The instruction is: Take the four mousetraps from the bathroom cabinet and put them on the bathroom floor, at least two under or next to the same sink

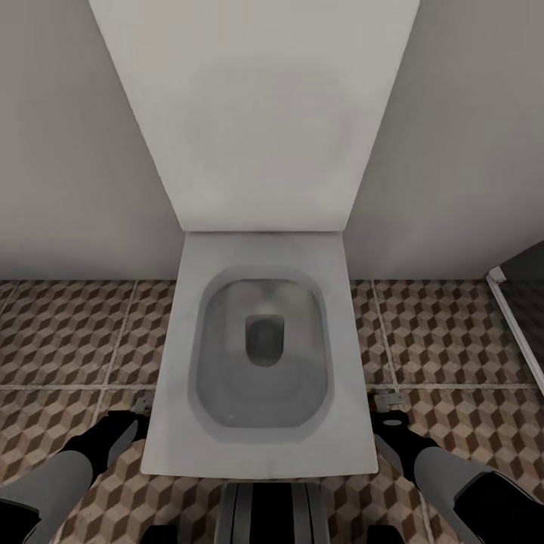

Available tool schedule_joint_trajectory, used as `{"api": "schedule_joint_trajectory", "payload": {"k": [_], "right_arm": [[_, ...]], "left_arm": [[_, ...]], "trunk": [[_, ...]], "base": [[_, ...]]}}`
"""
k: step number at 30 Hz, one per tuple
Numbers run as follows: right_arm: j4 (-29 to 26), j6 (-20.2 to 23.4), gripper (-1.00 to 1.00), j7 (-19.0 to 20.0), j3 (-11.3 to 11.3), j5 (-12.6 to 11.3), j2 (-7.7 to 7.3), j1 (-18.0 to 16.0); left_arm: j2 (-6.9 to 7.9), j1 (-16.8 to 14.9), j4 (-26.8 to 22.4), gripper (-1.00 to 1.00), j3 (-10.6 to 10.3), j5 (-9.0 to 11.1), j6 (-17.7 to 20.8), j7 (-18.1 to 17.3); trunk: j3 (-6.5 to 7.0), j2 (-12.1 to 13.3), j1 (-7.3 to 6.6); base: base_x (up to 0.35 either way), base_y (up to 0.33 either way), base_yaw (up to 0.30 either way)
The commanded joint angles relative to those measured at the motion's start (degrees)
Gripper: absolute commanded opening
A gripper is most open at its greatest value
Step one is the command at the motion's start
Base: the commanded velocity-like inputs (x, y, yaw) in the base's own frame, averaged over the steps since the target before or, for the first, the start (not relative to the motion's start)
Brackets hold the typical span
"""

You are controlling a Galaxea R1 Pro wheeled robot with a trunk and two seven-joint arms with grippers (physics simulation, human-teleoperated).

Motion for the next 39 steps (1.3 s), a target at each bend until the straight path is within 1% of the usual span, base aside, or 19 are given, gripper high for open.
{"api": "schedule_joint_trajectory", "payload": {"k": [1, 39], "right_arm": [[-0.09, 0.05, 1.00, -0.20, 0.49, -0.56, -0.02, 0.00], [-0.09, 0.05, 1.00, -0.20, 0.49, -0.56, -0.02, 0.00]], "left_arm": [[0.06, -0.01, -0.13, 1.00, -0.35, 0.42, 0.27, 0.04], [0.07, -0.01, -0.23, 1.00, -0.28, 0.42, 0.23, 0.12]], "trunk": [[-0.03, -0.01, -0.01], [-0.03, -0.01, -0.01]], "base": [[0.000, 0.000, 0.000], [-0.001, 0.000, 0.000]]}}
